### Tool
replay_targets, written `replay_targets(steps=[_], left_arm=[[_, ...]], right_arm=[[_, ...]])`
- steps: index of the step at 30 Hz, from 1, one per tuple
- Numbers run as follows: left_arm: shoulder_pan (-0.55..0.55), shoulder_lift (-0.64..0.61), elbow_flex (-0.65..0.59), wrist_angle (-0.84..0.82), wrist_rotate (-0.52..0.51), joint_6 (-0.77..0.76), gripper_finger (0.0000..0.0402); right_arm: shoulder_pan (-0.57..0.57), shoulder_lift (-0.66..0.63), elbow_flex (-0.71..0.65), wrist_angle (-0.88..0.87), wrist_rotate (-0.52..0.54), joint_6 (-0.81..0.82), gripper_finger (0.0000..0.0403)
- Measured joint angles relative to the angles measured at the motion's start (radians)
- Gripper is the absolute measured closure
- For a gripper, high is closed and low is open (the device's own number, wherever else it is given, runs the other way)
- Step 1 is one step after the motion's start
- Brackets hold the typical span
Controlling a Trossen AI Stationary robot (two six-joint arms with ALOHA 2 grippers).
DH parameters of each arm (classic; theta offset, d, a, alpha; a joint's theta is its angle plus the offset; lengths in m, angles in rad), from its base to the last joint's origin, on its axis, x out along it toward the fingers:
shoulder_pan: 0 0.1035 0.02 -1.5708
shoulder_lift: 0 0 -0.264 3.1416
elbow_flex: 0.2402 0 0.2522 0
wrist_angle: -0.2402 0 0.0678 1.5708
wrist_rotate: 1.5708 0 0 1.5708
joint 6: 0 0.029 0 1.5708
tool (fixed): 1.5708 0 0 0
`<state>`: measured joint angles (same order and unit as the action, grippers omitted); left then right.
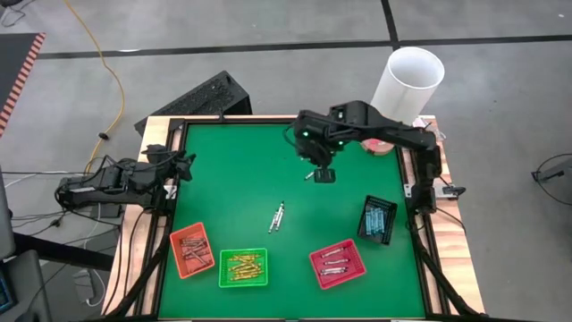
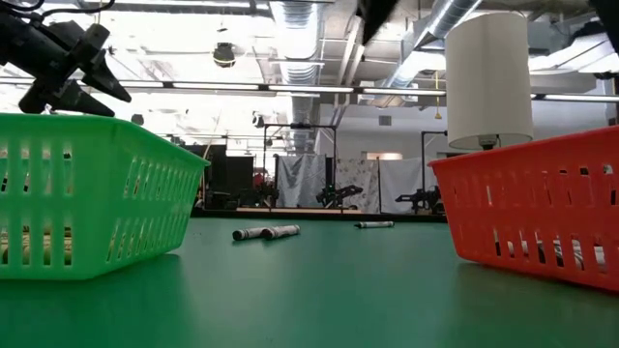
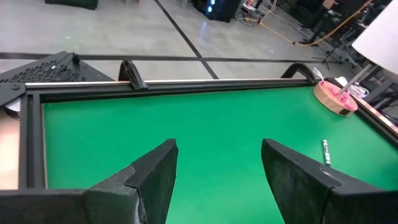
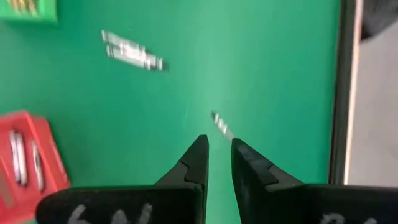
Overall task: Sort crayons
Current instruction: Put the black crayon into the red bin
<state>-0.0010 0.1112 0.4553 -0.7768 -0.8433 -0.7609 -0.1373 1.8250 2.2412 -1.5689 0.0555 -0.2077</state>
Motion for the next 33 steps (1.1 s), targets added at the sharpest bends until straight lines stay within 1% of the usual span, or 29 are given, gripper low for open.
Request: replay_targets(steps=[2, 4, 9, 11, 14, 16, 20, 24, 27, 33], left_arm=[[0.000, 0.000, 0.000, 0.000, 0.009, 0.000, 0.0178], [0.000, 0.000, 0.000, 0.000, 0.017, 0.000, 0.0178], [0.000, 0.000, 0.000, 0.000, 0.016, 0.001, 0.0178], [0.000, 0.000, 0.000, 0.000, 0.014, 0.001, 0.0178], [0.000, 0.000, 0.000, 0.000, -0.004, 0.002, 0.0178], [0.000, 0.000, 0.000, 0.000, -0.010, 0.002, 0.0178], [0.000, 0.000, 0.000, 0.000, -0.036, -0.001, 0.0178], [0.000, 0.000, 0.000, 0.000, -0.034, -0.001, 0.0178], [0.000, 0.000, 0.000, 0.000, -0.033, -0.002, 0.0178], [0.000, 0.000, 0.000, 0.000, -0.033, -0.003, 0.0178]], right_arm=[[-0.012, -0.054, -0.118, 0.007, -0.001, 0.000, 0.0337], [-0.025, -0.128, -0.272, 0.062, -0.001, -0.003, 0.0337], [-0.079, -0.352, -0.722, 0.379, -0.003, -0.034, 0.0337], [-0.111, -0.432, -0.877, 0.516, -0.002, -0.057, 0.0337], [-0.156, -0.508, -1.055, 0.704, -0.002, -0.060, 0.0337], [-0.173, -0.525, -1.142, 0.807, -0.002, -0.075, 0.0337], [-0.188, -0.514, -1.241, 0.942, -0.003, -0.192, 0.0337], [-0.216, -0.439, -1.263, 1.045, -0.003, -0.277, 0.0337], [-0.235, -0.350, -1.236, 1.089, -0.003, -0.316, 0.0337], [-0.239, -0.165, -1.129, 1.041, -0.004, -0.394, 0.0337]])
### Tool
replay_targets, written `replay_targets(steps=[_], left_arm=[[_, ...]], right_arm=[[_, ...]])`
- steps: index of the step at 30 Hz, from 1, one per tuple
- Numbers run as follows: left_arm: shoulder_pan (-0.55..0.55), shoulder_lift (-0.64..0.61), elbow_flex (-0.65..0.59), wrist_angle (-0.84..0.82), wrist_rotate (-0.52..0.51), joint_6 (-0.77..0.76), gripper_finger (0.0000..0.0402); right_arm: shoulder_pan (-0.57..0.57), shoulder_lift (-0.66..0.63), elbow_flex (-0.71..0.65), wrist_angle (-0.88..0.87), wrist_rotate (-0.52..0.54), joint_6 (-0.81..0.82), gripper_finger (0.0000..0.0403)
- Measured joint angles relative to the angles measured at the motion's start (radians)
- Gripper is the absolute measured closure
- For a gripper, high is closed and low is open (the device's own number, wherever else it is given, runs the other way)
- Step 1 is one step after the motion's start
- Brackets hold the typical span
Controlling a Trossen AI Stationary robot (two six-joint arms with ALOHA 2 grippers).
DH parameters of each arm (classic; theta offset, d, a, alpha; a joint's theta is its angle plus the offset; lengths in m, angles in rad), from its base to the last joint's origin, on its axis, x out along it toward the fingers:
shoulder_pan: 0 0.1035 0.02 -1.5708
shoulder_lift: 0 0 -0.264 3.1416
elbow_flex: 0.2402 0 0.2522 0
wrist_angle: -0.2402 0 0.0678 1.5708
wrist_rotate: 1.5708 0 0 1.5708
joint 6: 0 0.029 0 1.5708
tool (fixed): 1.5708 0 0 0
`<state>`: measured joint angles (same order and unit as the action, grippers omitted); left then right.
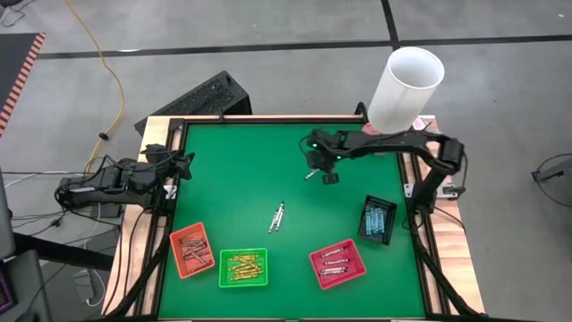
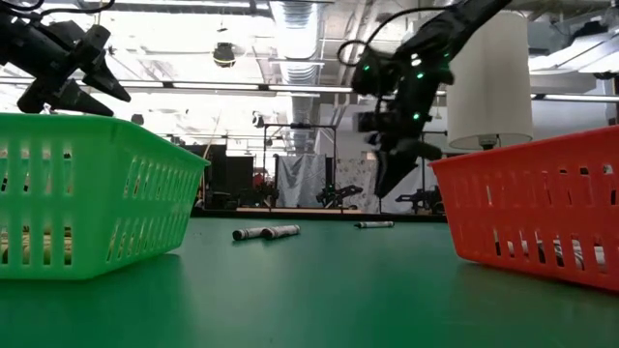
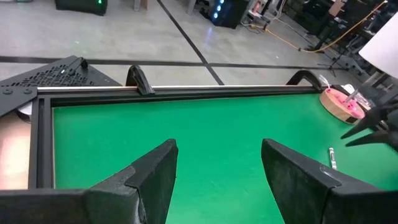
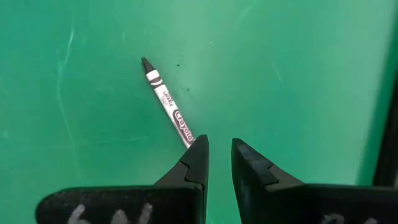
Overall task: Sort crayons
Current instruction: Put the black crayon into the red bin
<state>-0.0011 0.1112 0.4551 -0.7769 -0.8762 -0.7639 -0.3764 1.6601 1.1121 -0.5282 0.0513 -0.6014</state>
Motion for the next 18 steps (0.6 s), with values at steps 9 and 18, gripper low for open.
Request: replay_targets(steps=[9, 18], left_arm=[[0.000, 0.000, 0.000, 0.000, -0.001, 0.000, 0.0178], [0.000, 0.000, 0.000, -0.001, -0.001, 0.000, 0.0178]], right_arm=[[0.043, 0.158, 0.150, -0.132, 0.042, -0.110, 0.0337], [0.042, 0.227, 0.176, -0.166, 0.030, -0.141, 0.0337]])
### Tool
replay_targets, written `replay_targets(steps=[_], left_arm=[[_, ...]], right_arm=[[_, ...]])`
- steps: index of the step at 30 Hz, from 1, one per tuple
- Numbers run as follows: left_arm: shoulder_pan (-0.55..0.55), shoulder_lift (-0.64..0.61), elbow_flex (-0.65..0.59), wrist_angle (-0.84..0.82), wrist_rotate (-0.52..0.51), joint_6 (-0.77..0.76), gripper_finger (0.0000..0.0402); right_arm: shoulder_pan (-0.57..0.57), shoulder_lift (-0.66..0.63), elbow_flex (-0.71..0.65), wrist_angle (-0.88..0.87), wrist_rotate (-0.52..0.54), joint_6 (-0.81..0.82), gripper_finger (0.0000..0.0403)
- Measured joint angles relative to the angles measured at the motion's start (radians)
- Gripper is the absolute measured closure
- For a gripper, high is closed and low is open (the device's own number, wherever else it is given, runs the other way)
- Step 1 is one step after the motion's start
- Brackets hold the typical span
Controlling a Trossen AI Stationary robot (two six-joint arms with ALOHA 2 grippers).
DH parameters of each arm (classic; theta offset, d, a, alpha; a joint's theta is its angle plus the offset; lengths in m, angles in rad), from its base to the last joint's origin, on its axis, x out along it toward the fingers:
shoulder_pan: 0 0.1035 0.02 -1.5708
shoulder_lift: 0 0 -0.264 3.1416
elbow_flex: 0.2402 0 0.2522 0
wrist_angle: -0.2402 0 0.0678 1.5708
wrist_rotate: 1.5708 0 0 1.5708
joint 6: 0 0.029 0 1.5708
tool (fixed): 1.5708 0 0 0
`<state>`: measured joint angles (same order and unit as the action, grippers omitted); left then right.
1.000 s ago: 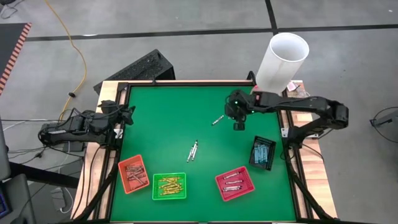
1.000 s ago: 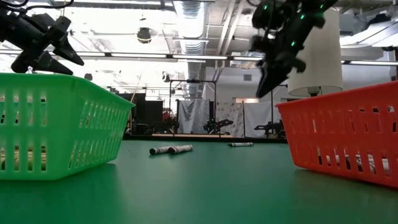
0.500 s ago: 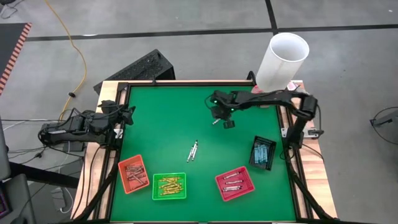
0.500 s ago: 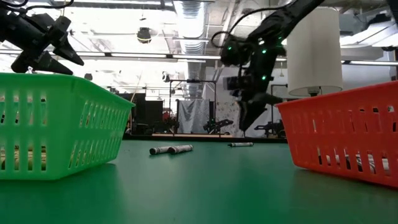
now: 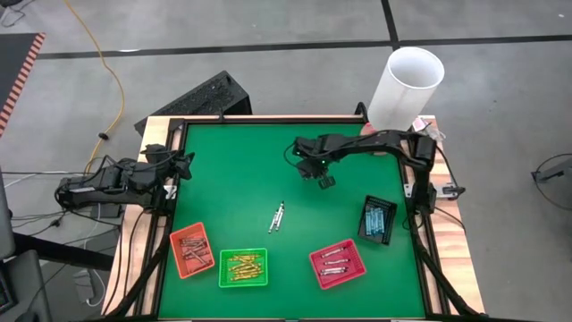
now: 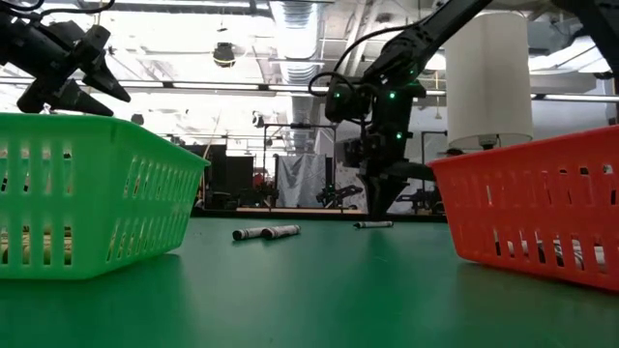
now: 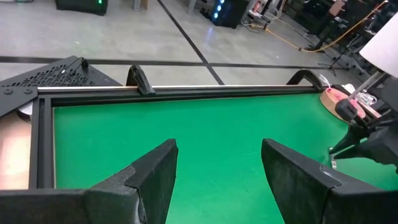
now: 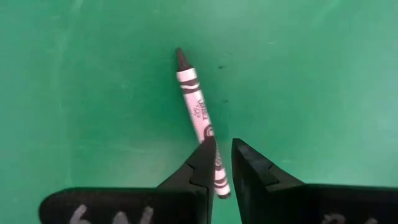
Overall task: Sort crayons
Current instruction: Put the black crayon into the red bin
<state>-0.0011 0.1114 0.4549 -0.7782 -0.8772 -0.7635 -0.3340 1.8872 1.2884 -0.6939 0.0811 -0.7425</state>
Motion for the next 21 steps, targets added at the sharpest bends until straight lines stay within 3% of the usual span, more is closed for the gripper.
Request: replay_targets(steps=[6, 15, 21], left_arm=[[0.000, 0.000, 0.000, 0.000, 0.000, 0.000, 0.0178], [0.000, 0.000, 0.000, 0.000, -0.002, 0.000, 0.0178], [0.000, 0.000, 0.000, 0.000, -0.001, 0.000, 0.0178]], right_arm=[[0.006, 0.006, 0.001, -0.008, 0.001, 0.000, 0.0320], [0.009, 0.012, 0.025, -0.010, -0.004, 0.007, 0.0246], [0.009, 0.010, 0.042, -0.013, -0.050, 0.016, 0.0235]])
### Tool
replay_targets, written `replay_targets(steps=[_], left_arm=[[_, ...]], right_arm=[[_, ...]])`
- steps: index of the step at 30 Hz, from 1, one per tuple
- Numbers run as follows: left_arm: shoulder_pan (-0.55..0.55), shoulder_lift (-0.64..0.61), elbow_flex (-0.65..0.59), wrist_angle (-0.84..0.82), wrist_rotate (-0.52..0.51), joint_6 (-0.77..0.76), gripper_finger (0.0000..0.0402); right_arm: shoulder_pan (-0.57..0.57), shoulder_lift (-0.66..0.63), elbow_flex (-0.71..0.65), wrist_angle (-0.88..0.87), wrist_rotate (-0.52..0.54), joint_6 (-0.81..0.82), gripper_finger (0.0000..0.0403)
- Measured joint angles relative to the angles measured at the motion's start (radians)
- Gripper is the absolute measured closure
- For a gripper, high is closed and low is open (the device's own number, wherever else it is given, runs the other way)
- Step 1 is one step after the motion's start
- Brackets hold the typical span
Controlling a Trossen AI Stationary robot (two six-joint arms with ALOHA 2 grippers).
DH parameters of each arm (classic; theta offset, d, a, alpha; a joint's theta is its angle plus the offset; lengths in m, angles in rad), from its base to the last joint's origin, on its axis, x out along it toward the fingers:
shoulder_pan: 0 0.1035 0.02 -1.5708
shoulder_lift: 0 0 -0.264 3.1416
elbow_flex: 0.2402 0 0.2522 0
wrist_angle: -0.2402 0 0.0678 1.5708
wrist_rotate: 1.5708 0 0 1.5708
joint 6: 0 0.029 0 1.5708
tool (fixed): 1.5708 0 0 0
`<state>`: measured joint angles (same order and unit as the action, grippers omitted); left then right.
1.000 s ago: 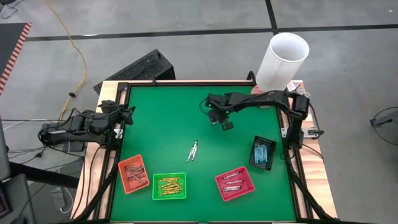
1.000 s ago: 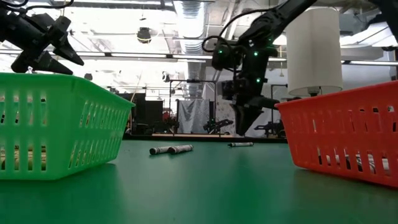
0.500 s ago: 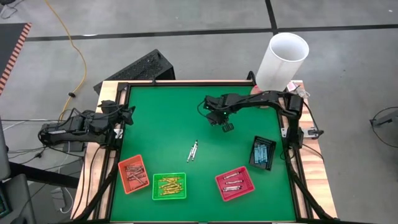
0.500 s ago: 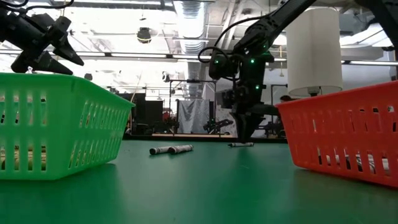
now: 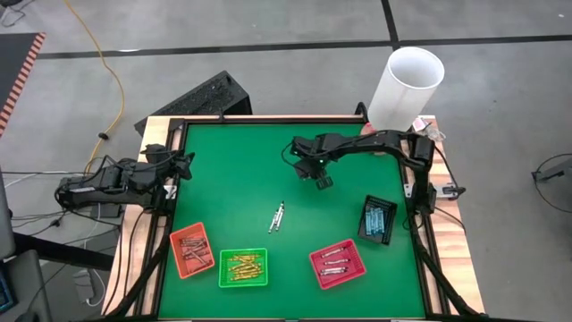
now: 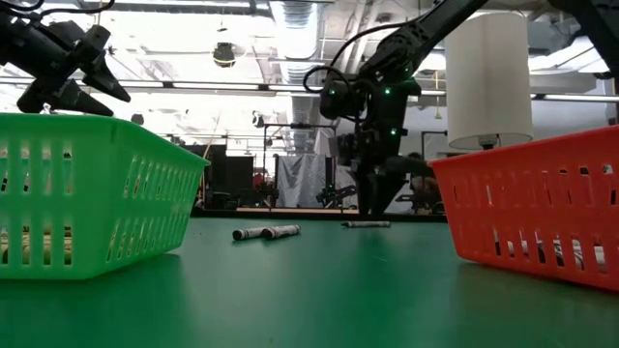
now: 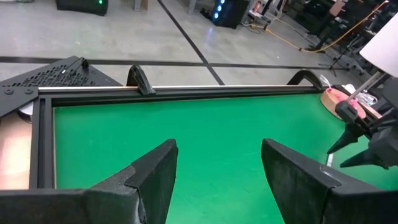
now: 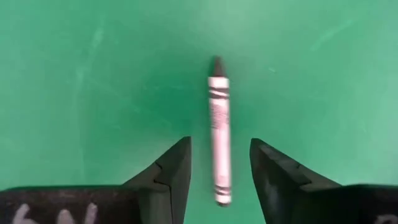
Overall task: Sort crayons
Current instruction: Put the black crayon into the red bin
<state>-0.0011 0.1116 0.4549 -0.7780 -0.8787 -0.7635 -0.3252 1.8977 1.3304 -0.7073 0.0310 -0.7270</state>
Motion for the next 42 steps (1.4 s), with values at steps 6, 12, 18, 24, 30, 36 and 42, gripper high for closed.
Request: replay_targets(steps=[6, 12, 18, 24, 30, 36, 42], left_arm=[[0.000, 0.000, 0.000, 0.000, 0.000, 0.000, 0.0178], [0.000, 0.000, 0.000, 0.000, 0.001, 0.000, 0.0178], [0.000, 0.000, 0.000, 0.000, 0.001, 0.000, 0.0178], [0.000, 0.000, 0.000, 0.000, 0.000, 0.000, 0.0178], [0.000, 0.000, 0.000, 0.000, 0.001, 0.000, 0.0178], [0.000, 0.000, 0.000, 0.000, 0.001, 0.000, 0.0178], [0.000, 0.000, 0.000, 0.000, 0.001, 0.000, 0.0178]], right_arm=[[-0.001, 0.018, 0.000, 0.003, -0.032, 0.012, 0.0235], [-0.011, 0.049, 0.003, 0.010, -0.047, 0.023, 0.0239], [-0.009, 0.047, 0.002, 0.007, -0.059, 0.032, 0.0263], [-0.009, 0.047, 0.002, -0.005, -0.059, 0.046, 0.0328], [-0.008, 0.047, 0.001, -0.007, -0.059, 0.065, 0.0387], [-0.002, 0.047, 0.001, -0.007, -0.058, 0.134, 0.0397], [0.010, 0.024, -0.003, -0.003, -0.054, 0.173, 0.0400]])
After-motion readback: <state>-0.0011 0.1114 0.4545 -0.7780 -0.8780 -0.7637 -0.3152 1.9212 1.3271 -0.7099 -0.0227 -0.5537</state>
